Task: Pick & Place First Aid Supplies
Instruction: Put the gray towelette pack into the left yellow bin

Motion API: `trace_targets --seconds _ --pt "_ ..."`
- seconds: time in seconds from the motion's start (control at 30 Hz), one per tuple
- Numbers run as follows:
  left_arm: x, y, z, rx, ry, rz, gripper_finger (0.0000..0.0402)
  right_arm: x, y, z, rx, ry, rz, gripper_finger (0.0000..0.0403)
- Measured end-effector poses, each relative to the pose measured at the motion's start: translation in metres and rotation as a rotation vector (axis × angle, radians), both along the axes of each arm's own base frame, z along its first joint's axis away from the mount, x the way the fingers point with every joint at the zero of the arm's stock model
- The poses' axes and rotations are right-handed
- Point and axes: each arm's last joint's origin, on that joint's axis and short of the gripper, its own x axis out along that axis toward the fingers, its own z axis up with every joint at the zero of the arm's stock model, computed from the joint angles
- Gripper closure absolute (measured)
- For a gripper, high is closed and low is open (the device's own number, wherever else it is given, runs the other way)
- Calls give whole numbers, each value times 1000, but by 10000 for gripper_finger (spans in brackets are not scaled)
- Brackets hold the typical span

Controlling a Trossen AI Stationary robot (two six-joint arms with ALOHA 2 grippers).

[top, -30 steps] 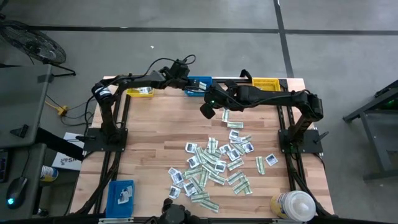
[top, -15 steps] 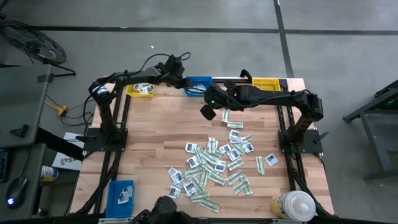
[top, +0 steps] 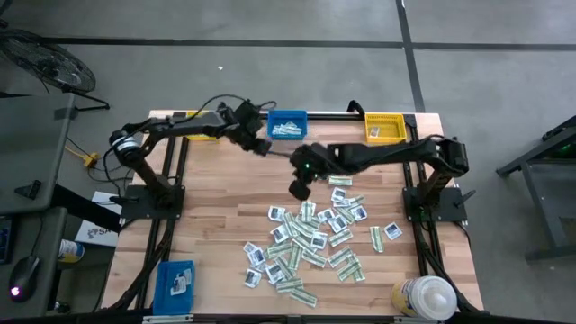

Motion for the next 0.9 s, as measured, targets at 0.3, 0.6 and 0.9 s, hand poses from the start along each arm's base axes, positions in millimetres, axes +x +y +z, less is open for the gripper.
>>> trace_targets --seconds 0.3,0.6,0.9 --pt "-15 -81 -17 -82 -69 66 264 1 27 -37 128 -174 129 403" --pt "-13 -151 -34 -135 -51 116 264 2 49 -71 168 -179 233 403" --pt "-15 -192 -39 -131 -61 141 264 14 58 -92 135 -133 256 403"
